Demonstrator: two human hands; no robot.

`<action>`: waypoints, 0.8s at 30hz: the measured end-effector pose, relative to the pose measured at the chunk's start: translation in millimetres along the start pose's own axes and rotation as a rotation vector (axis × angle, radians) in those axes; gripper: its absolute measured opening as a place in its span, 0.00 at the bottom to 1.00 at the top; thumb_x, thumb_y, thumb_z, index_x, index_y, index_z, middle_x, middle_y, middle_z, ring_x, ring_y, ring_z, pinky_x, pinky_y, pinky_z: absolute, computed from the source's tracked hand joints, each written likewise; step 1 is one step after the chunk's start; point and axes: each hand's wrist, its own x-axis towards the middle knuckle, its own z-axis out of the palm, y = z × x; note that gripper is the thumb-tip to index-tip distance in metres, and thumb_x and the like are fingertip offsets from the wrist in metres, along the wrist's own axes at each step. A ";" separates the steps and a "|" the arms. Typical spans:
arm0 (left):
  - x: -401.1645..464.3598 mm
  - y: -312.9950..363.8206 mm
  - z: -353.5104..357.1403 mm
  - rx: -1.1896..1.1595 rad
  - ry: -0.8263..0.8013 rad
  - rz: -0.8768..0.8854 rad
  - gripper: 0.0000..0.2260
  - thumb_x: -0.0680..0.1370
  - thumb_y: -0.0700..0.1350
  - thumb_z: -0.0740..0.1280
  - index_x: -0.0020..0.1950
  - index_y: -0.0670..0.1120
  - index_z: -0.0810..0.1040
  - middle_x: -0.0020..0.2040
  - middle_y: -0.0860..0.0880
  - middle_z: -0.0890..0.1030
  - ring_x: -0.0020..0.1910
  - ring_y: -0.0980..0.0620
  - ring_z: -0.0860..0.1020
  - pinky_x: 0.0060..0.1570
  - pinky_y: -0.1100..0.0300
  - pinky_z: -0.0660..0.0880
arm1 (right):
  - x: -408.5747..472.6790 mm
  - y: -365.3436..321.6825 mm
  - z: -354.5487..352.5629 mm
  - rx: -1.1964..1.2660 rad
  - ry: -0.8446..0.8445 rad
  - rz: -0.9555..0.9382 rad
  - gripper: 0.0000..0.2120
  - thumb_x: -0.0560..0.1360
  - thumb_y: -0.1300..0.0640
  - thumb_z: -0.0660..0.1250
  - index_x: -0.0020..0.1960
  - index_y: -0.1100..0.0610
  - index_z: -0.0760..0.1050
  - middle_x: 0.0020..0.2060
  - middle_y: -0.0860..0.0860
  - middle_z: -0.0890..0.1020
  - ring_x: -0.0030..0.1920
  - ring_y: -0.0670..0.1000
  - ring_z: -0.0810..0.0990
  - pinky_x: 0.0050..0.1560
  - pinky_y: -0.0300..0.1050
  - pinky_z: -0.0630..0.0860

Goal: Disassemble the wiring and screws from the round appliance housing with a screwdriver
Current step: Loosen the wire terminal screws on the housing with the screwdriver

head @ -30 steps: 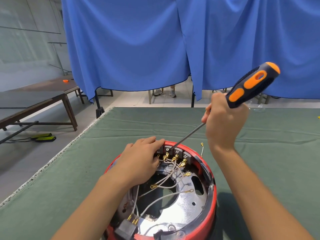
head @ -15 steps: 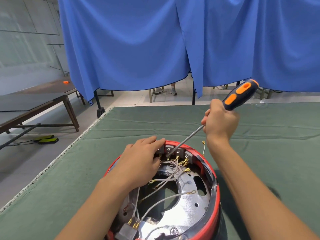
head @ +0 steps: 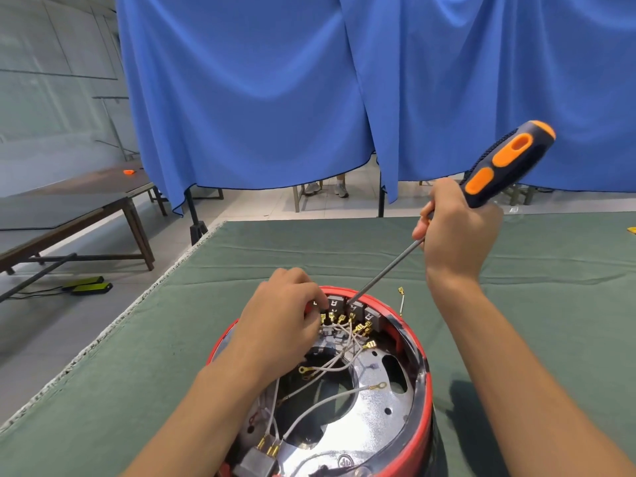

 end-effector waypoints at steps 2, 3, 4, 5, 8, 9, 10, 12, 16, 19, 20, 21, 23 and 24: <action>-1.4 2.9 1.9 0.004 -0.098 -0.019 0.11 0.77 0.42 0.61 0.52 0.50 0.81 0.49 0.55 0.75 0.51 0.54 0.73 0.51 0.56 0.71 | -1.1 -4.1 -1.8 -0.005 -0.006 -0.024 0.12 0.67 0.62 0.62 0.26 0.59 0.65 0.17 0.47 0.66 0.18 0.49 0.66 0.22 0.34 0.63; -2.1 3.6 2.8 0.014 -0.147 -0.031 0.11 0.78 0.43 0.60 0.53 0.51 0.81 0.50 0.55 0.75 0.51 0.54 0.74 0.50 0.57 0.71 | -1.8 -6.4 -2.7 -0.006 -0.011 -0.036 0.12 0.67 0.62 0.62 0.25 0.59 0.65 0.16 0.47 0.66 0.18 0.49 0.66 0.22 0.34 0.63; -2.6 3.9 3.5 0.029 -0.178 -0.038 0.11 0.78 0.44 0.60 0.54 0.51 0.81 0.51 0.55 0.75 0.51 0.54 0.74 0.50 0.57 0.71 | -2.6 -8.7 -3.4 -0.006 -0.015 -0.046 0.13 0.67 0.62 0.62 0.25 0.59 0.65 0.16 0.47 0.66 0.18 0.48 0.66 0.22 0.34 0.63; -2.9 3.9 4.0 0.041 -0.191 -0.041 0.11 0.78 0.45 0.59 0.54 0.51 0.80 0.52 0.55 0.75 0.51 0.54 0.74 0.50 0.58 0.71 | -3.3 -11.1 -4.1 -0.005 -0.016 -0.056 0.12 0.67 0.62 0.61 0.25 0.59 0.65 0.16 0.46 0.66 0.18 0.48 0.66 0.22 0.34 0.63; -3.9 4.8 3.4 0.060 -0.177 -0.035 0.11 0.78 0.45 0.59 0.53 0.52 0.80 0.52 0.56 0.75 0.49 0.56 0.73 0.47 0.59 0.71 | -5.2 -17.0 -5.8 0.005 -0.021 -0.079 0.12 0.66 0.61 0.61 0.26 0.60 0.65 0.16 0.46 0.65 0.17 0.48 0.65 0.22 0.33 0.63; -4.2 5.5 2.8 0.059 -0.164 -0.029 0.11 0.78 0.45 0.59 0.52 0.52 0.80 0.51 0.57 0.75 0.47 0.57 0.73 0.46 0.60 0.70 | -5.5 -18.4 -6.4 0.006 -0.024 -0.083 0.12 0.67 0.61 0.61 0.26 0.61 0.65 0.16 0.46 0.65 0.17 0.48 0.65 0.22 0.33 0.63; -4.1 6.2 2.3 0.054 -0.151 -0.020 0.10 0.78 0.45 0.59 0.51 0.52 0.80 0.49 0.58 0.75 0.46 0.58 0.72 0.44 0.61 0.68 | -5.7 -19.5 -6.9 0.008 -0.026 -0.084 0.11 0.67 0.61 0.61 0.27 0.62 0.66 0.16 0.46 0.65 0.17 0.48 0.65 0.22 0.33 0.63; -3.8 7.5 2.2 0.040 -0.127 0.002 0.10 0.77 0.45 0.60 0.49 0.53 0.80 0.49 0.59 0.75 0.44 0.60 0.71 0.41 0.63 0.66 | -6.4 -20.7 -7.4 0.017 -0.031 -0.084 0.11 0.67 0.61 0.61 0.28 0.63 0.67 0.16 0.47 0.65 0.17 0.49 0.65 0.22 0.34 0.63; -4.6 8.2 4.1 0.026 -0.173 0.025 0.11 0.77 0.45 0.60 0.53 0.54 0.81 0.50 0.60 0.75 0.45 0.61 0.71 0.43 0.63 0.67 | -8.9 -20.6 -4.8 0.015 -0.034 -0.114 0.13 0.67 0.62 0.61 0.28 0.69 0.65 0.17 0.51 0.64 0.17 0.49 0.64 0.22 0.34 0.62; -4.9 6.4 5.1 0.020 -0.210 0.016 0.13 0.78 0.46 0.60 0.59 0.55 0.79 0.55 0.59 0.76 0.52 0.59 0.73 0.50 0.62 0.71 | -11.3 -21.2 -3.1 -0.003 -0.046 -0.147 0.15 0.67 0.62 0.62 0.29 0.73 0.64 0.20 0.57 0.64 0.18 0.51 0.64 0.21 0.35 0.63; -4.4 6.1 5.4 0.024 -0.221 0.014 0.14 0.78 0.46 0.60 0.60 0.56 0.78 0.55 0.59 0.75 0.53 0.59 0.74 0.50 0.62 0.71 | -12.0 -21.4 -2.9 -0.006 -0.050 -0.154 0.15 0.67 0.62 0.62 0.29 0.73 0.65 0.20 0.58 0.64 0.18 0.51 0.64 0.21 0.35 0.63; -4.1 5.9 5.6 0.027 -0.229 0.012 0.14 0.78 0.47 0.60 0.61 0.56 0.78 0.55 0.59 0.75 0.53 0.59 0.73 0.50 0.62 0.70 | -12.6 -21.7 -2.9 -0.007 -0.053 -0.161 0.15 0.67 0.63 0.62 0.29 0.73 0.65 0.20 0.59 0.64 0.18 0.52 0.65 0.21 0.34 0.63; -3.4 5.8 6.5 0.024 -0.243 0.008 0.15 0.78 0.47 0.60 0.62 0.57 0.77 0.54 0.59 0.73 0.51 0.59 0.72 0.50 0.61 0.70 | -14.1 -22.5 -3.3 -0.006 -0.054 -0.175 0.14 0.67 0.63 0.62 0.29 0.73 0.65 0.20 0.60 0.63 0.19 0.53 0.65 0.21 0.34 0.63; -3.2 5.9 6.9 0.022 -0.246 0.007 0.15 0.78 0.47 0.60 0.63 0.58 0.76 0.54 0.59 0.72 0.50 0.59 0.72 0.50 0.61 0.70 | -15.2 -23.0 -3.5 -0.010 -0.052 -0.183 0.14 0.67 0.63 0.62 0.29 0.73 0.65 0.20 0.61 0.63 0.18 0.52 0.65 0.21 0.34 0.63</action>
